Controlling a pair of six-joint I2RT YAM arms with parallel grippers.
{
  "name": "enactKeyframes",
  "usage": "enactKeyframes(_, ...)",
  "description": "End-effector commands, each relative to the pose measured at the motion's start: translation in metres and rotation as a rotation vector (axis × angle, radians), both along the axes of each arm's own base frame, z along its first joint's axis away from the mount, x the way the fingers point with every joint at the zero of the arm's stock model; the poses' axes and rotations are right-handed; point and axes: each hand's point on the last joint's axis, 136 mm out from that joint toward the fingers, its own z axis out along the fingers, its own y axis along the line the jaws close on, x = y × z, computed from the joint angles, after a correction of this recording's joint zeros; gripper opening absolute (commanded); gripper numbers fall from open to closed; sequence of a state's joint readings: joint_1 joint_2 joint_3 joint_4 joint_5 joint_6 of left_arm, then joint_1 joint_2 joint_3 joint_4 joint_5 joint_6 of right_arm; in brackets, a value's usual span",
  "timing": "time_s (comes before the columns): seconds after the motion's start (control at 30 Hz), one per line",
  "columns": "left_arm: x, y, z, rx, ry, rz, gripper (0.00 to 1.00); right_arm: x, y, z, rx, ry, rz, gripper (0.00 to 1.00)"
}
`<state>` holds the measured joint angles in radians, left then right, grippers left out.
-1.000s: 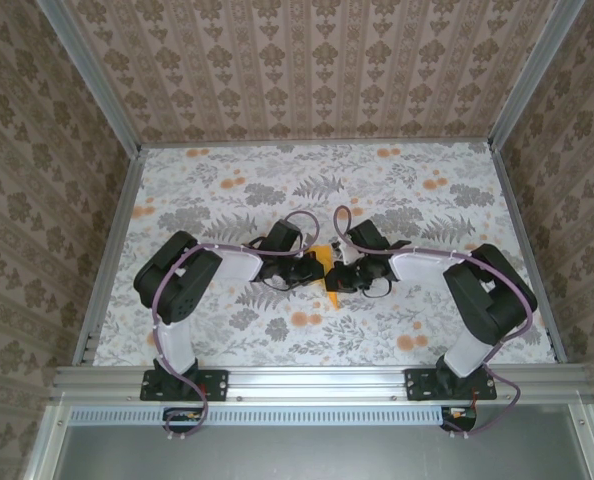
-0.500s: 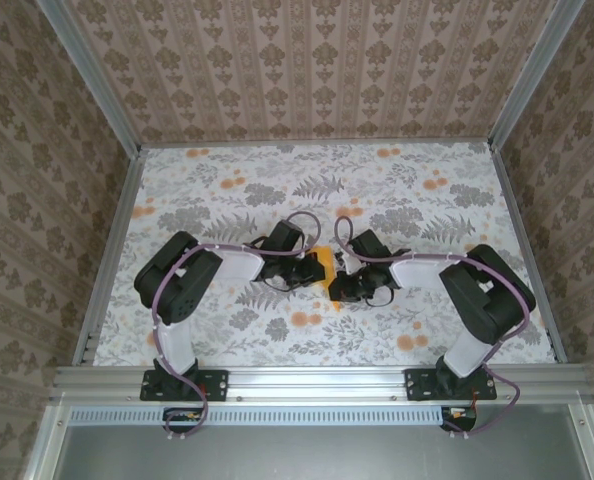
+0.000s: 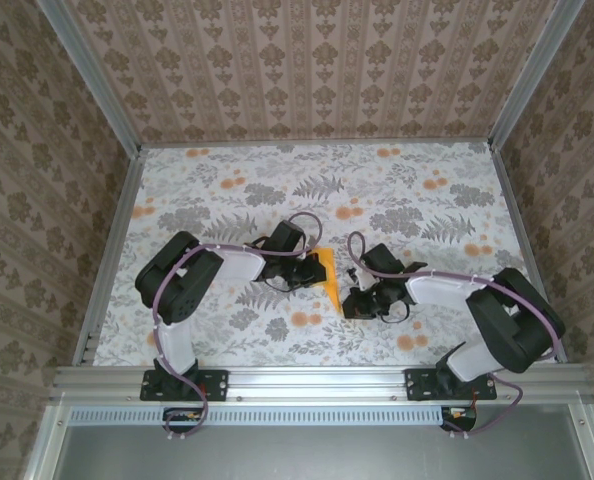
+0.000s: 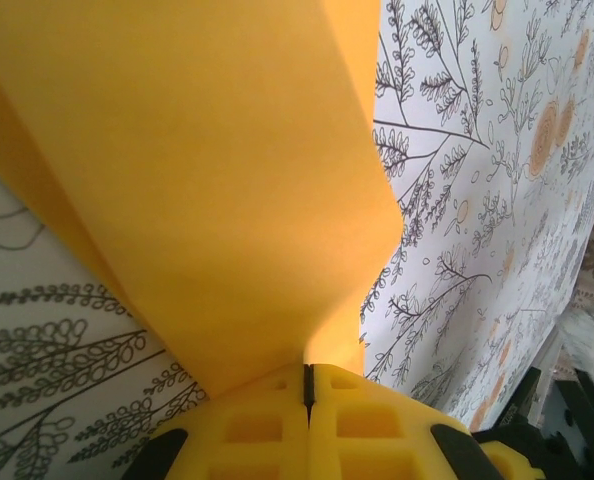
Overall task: Fold a paper plane with a square sheet of paper (pick it up from the middle)
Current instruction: Fold the wing for the fifth time at the center of the table.
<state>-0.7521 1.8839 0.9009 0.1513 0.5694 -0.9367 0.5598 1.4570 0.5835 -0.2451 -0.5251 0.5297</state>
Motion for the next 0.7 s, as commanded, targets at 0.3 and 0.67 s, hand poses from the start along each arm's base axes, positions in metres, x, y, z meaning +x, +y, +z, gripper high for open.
enactKeyframes(0.3, 0.000, 0.012, -0.020, 0.087, 0.013, 0.001, 0.06, 0.053, 0.035, 0.021, 0.053, -0.075, -0.033, 0.08)
enactKeyframes(0.67, 0.018, -0.002, 0.021, -0.012, -0.104, -0.050, 0.10, 0.034, 0.017, -0.025, -0.050, 0.016, -0.032, 0.06)
